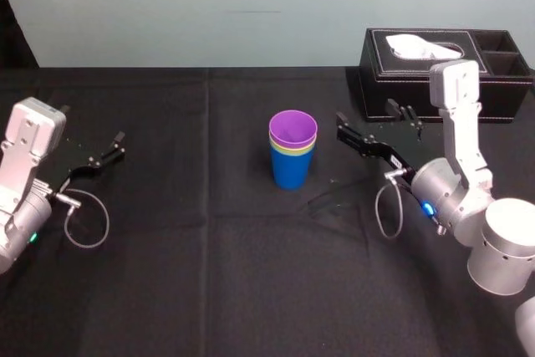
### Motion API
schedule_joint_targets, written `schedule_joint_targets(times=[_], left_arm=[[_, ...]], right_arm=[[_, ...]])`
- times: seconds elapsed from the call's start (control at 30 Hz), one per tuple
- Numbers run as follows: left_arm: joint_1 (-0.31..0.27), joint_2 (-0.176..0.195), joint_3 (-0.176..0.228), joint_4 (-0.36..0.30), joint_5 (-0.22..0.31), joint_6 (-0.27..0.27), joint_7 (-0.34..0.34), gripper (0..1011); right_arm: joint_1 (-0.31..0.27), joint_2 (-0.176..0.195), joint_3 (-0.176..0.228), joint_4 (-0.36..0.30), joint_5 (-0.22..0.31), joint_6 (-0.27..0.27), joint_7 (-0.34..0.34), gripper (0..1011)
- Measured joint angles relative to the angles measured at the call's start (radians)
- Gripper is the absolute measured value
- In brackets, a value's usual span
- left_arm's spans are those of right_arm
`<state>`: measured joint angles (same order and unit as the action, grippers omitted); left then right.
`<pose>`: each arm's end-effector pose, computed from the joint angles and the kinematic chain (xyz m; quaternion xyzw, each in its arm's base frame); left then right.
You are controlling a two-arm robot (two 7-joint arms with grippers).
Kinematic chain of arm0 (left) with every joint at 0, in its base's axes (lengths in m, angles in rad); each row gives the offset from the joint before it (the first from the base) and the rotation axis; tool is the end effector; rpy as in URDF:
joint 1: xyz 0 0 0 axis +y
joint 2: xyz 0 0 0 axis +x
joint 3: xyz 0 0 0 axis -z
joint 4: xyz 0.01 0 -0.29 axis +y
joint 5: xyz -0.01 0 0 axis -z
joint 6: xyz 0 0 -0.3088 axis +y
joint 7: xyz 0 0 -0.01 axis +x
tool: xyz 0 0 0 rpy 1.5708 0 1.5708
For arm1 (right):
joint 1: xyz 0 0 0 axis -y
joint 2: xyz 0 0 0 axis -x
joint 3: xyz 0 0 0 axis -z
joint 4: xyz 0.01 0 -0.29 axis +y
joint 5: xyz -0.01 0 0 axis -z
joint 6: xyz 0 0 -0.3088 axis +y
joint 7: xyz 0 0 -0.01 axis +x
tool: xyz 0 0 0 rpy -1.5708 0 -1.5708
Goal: Stack the three plastic cups sequentially using one hand.
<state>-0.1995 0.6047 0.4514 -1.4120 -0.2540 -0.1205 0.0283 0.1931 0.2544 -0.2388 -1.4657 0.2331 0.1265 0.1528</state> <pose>0.3581 0.0827 -0.3023 0.1415 -0.1324 0.5799 0.7913 0.3765 -0.0094 -0.2762 -0.0551 0.0137 -0.5718 0.8184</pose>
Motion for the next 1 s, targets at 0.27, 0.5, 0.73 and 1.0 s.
schedule_joint_targets(times=[0.27,0.5,0.73,1.0], left_arm=[[0.0,0.0,0.0,0.0,0.0,0.0,0.0,1011],[0.0,0.0,0.0,0.0,0.0,0.0,0.0,1011],[0.0,0.0,0.0,0.0,0.0,0.0,0.0,1011],[0.0,0.0,0.0,0.0,0.0,0.0,0.0,1011]], right_arm=[[-0.01,-0.01,0.006,0.027,-0.035,-0.006,-0.001,1000],[-0.002,-0.028,-0.001,0.057,-0.07,-0.015,-0.002,1000],[0.0,-0.033,-0.001,0.062,-0.076,-0.018,0.001,1000],[-0.001,-0.031,-0.001,0.06,-0.075,-0.018,0.001,1000]])
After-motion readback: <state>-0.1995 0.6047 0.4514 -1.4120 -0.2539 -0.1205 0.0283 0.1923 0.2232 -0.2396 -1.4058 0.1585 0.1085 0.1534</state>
